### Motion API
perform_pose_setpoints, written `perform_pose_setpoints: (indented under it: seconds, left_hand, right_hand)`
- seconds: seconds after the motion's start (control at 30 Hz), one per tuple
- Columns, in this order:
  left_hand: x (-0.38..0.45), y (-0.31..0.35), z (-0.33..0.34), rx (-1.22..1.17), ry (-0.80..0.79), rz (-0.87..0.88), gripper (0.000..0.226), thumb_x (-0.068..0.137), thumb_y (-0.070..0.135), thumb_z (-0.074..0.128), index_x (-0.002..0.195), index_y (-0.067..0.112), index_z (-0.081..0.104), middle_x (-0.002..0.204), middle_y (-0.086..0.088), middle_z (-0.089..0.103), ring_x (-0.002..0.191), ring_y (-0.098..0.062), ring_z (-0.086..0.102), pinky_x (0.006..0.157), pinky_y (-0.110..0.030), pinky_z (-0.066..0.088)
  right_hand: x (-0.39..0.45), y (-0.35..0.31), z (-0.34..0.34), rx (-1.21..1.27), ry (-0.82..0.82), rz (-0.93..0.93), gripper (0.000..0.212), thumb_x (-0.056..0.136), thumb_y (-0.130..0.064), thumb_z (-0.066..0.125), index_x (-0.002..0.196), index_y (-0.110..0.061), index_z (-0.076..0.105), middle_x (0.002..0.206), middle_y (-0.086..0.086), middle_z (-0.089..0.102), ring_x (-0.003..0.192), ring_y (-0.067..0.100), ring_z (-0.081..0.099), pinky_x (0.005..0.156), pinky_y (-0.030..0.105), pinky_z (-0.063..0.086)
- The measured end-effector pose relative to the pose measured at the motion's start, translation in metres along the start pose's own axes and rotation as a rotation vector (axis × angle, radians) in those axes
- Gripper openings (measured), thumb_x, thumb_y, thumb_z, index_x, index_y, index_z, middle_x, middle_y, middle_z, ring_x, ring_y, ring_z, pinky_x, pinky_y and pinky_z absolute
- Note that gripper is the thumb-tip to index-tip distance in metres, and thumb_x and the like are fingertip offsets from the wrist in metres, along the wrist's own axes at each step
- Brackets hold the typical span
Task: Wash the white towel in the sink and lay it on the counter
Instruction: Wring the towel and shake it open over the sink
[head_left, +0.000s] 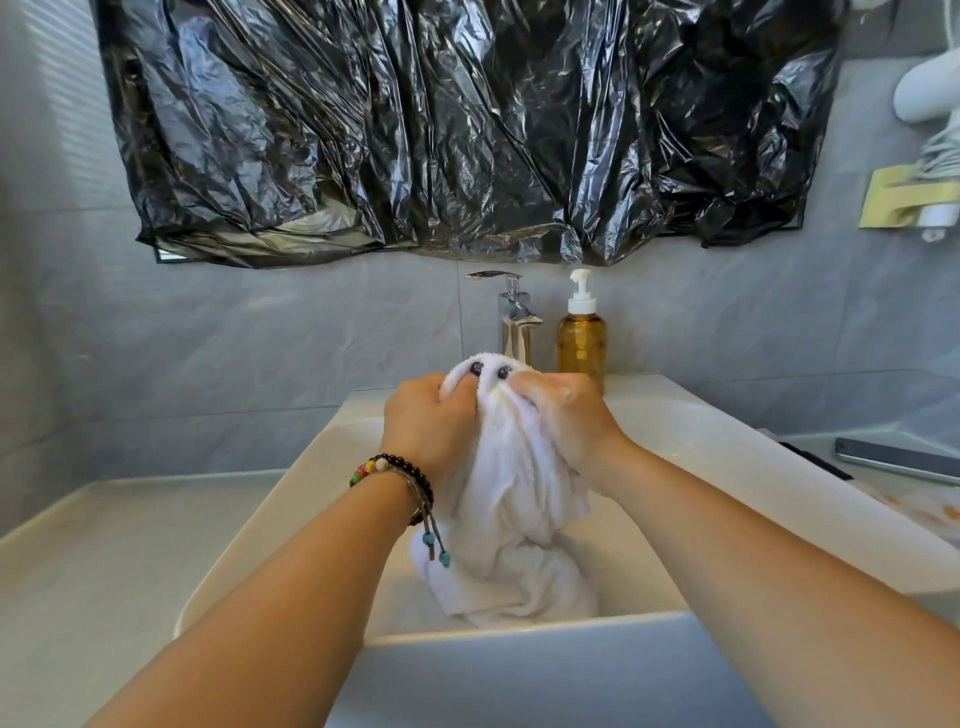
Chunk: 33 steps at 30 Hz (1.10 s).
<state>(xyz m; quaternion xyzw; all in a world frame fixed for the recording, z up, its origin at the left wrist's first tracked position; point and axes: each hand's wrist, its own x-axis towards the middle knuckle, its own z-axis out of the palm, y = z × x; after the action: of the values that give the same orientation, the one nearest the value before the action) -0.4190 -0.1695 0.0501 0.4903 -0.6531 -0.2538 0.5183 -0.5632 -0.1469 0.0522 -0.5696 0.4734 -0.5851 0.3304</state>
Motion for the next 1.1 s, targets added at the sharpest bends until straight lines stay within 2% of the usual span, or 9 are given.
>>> perform_pose_setpoints:
  seconds: [0.17,0.27,0.37,0.53,0.63,0.73,0.83,0.93,1.1]
  left_hand:
    - [0.012,-0.006,-0.018,-0.241,0.121,-0.135,0.059,0.090,0.061,0.052,0.056,0.022,0.025,0.054,0.002,0.027,0.055,-0.018,0.027,0.058,-0.031,0.021]
    - [0.015,-0.015,-0.021,-0.290,0.041,-0.081,0.052,0.092,0.055,0.053,0.059,0.018,0.039,0.059,-0.002,0.042,0.061,-0.018,0.042,0.064,-0.030,0.032]
    - [0.012,-0.016,-0.011,-0.165,-0.059,-0.050,0.027,0.097,0.038,0.054,0.080,0.017,0.058,0.078,-0.001,0.060,0.075,-0.022,0.056,0.070,-0.035,0.046]
    - [0.005,-0.006,-0.008,-0.123,0.044,0.037,0.017,0.086,0.028,0.070,0.076,0.015,0.062,0.069,0.002,0.061,0.065,-0.014,0.055,0.064,-0.030,0.048]
    - [0.002,-0.007,-0.014,-0.163,0.109,0.091,0.011,0.083,0.017,0.071,0.077,0.013,0.062,0.070,0.004,0.060,0.067,-0.013,0.056,0.065,-0.031,0.048]
    - [-0.006,-0.009,-0.016,-0.144,0.127,0.150,0.013,0.083,0.010,0.070,0.078,0.018,0.060,0.074,0.006,0.060,0.070,-0.009,0.056,0.064,-0.023,0.045]
    - [-0.015,-0.008,-0.014,-0.038,0.155,0.238,0.021,0.084,0.010,0.069,0.078,0.024,0.055,0.083,0.001,0.061,0.080,-0.016,0.057,0.071,-0.028,0.046]
    - [-0.026,-0.002,-0.016,0.116,0.121,0.327,0.022,0.084,0.012,0.069,0.080,0.026,0.052,0.083,-0.002,0.061,0.080,-0.022,0.056,0.069,-0.031,0.044]
    - [-0.053,0.010,-0.039,0.342,0.030,0.283,0.022,0.087,0.035,0.068,0.076,0.023,0.053,0.062,0.005,0.054,0.064,-0.023,0.050,0.057,-0.032,0.038]
  right_hand:
    - [0.000,0.005,-0.001,-0.178,-0.288,-0.004,0.005,0.089,-0.018,0.067,0.092,-0.022,0.068,0.087,-0.002,0.069,0.083,0.014,0.064,0.072,0.026,0.048]
    - [0.004,0.010,0.006,-0.463,-0.190,-0.218,0.028,0.094,-0.013,0.059,0.069,-0.027,0.054,0.071,-0.006,0.057,0.068,0.010,0.051,0.060,0.023,0.037]
    - [0.008,0.008,0.000,-0.569,-0.002,-0.239,0.044,0.099,-0.025,0.053,0.056,-0.022,0.043,0.058,-0.004,0.044,0.059,0.016,0.039,0.050,0.028,0.028]
    - [0.004,0.006,-0.005,-0.344,0.187,-0.181,0.056,0.099,-0.036,0.048,0.049,-0.015,0.036,0.049,-0.002,0.033,0.052,0.017,0.030,0.053,0.031,0.023]
    - [0.006,0.012,-0.006,-0.356,0.059,-0.259,0.015,0.092,-0.018,0.060,0.078,-0.017,0.067,0.069,-0.006,0.053,0.063,0.010,0.046,0.062,0.024,0.037]
    - [0.004,0.018,-0.009,-0.537,-0.124,-0.317,0.026,0.085,-0.008,0.065,0.108,-0.017,0.072,0.084,-0.009,0.053,0.073,0.004,0.048,0.067,0.014,0.038]
    - [-0.011,0.020,-0.007,-0.571,-0.252,-0.205,0.012,0.081,-0.011,0.068,0.089,-0.021,0.066,0.083,-0.007,0.055,0.076,0.011,0.049,0.065,0.021,0.040]
    - [-0.022,0.016,-0.015,-0.656,-0.143,-0.168,0.023,0.078,-0.014,0.069,0.070,-0.019,0.048,0.073,-0.005,0.047,0.068,0.015,0.041,0.055,0.022,0.030]
    - [-0.048,-0.015,-0.049,-0.732,0.003,-0.179,0.035,0.079,-0.021,0.075,0.078,-0.020,0.040,0.074,-0.002,0.046,0.063,0.017,0.040,0.053,0.024,0.031]
